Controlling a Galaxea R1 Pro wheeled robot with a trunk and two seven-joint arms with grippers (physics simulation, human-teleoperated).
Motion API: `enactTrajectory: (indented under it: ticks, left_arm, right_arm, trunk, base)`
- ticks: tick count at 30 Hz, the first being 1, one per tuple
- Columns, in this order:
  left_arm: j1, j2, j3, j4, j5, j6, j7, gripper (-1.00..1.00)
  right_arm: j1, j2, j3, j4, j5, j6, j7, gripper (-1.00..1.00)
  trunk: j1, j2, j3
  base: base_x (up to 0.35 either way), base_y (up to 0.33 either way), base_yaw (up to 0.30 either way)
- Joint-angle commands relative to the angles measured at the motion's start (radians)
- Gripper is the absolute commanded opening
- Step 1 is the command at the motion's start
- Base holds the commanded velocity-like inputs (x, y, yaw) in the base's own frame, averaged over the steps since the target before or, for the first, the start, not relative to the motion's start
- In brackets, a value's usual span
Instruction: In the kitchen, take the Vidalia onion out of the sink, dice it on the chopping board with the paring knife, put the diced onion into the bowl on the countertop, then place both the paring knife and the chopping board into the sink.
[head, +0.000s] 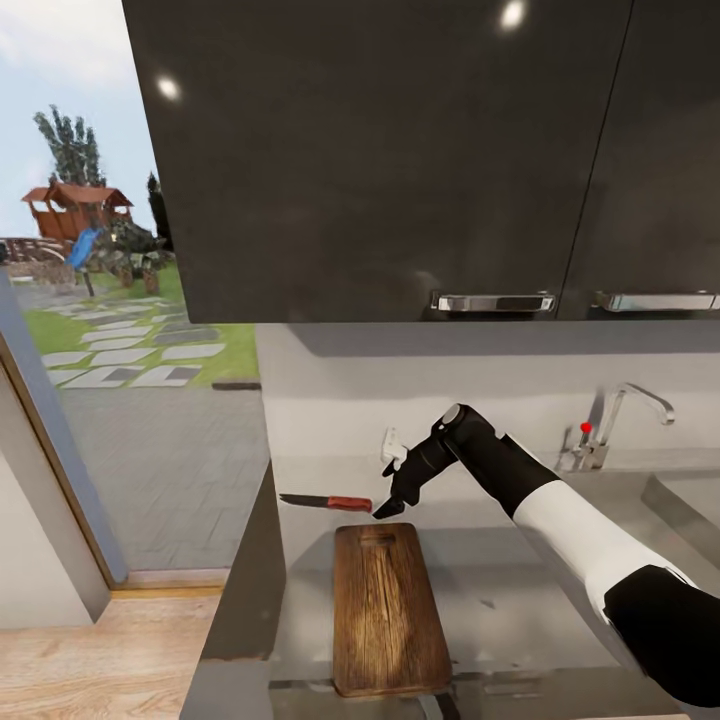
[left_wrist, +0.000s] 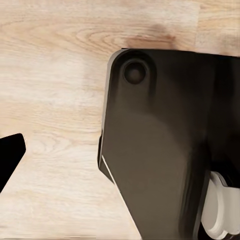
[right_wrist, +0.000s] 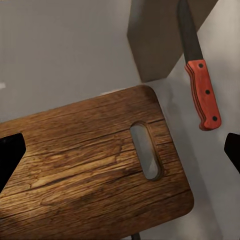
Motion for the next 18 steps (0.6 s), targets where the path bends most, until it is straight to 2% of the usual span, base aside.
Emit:
enactTrajectory:
  ticks: [1,18]
  left_arm:
    - [0.002,-0.002,0.002,0.002,0.012,-0.005,0.002,1.00]
    - [0.008,-0.006,0.004,0.002,0.024,-0.005,0.008,1.00]
  right_arm:
    - [0.000,-0.001,0.002,0.000,0.002,0.009,0.003,1.00]
    - [0.000,0.003,0.004,0.016,0.002,0.009,-0.008,1.00]
  trunk:
    - [0.000,-0.001,0.000]
    - [0.000,-0.001,-0.007]
  base:
    - [0.000,0.000,0.000]
    - [0.000,0.000,0.000]
